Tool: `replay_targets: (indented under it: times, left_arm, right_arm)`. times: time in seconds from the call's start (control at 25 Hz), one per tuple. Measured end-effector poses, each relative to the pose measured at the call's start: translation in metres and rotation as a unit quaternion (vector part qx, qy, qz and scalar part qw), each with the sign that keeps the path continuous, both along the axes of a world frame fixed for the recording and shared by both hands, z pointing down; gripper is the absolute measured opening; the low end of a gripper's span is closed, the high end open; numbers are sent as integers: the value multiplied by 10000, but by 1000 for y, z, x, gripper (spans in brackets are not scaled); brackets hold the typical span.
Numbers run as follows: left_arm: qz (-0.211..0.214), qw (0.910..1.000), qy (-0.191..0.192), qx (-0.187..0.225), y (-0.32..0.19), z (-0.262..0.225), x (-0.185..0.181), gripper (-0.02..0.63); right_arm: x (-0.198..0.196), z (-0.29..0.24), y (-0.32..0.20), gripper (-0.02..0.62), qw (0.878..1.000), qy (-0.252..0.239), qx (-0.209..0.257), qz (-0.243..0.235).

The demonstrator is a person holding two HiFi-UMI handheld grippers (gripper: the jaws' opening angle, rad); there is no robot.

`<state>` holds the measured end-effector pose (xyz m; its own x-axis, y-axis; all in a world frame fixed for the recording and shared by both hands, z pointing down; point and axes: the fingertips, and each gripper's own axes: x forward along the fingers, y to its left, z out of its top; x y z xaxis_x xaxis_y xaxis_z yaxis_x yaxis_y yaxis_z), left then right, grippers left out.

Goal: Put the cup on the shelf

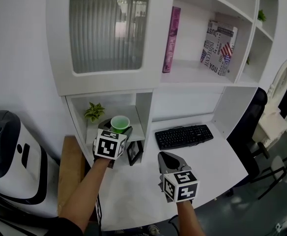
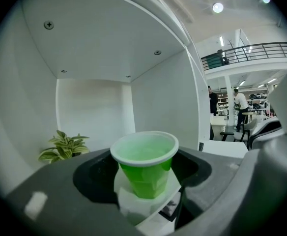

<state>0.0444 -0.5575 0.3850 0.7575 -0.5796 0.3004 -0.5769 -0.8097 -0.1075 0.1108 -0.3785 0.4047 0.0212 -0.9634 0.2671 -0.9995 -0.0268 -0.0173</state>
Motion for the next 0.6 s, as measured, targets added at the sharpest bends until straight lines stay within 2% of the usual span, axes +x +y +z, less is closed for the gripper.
replay_targets:
  times: [0.32,0.6]
  left_arm:
    - [-67,9998,-21,-164,6,1,-7,373]
    - [-205,9997,33,-96,16,-4,-25,376]
  right_arm:
    - [-3,-1,-2,23,9997,5,5,-231]
    - [-9,-3,-7,23,9987,-26,43,-508]
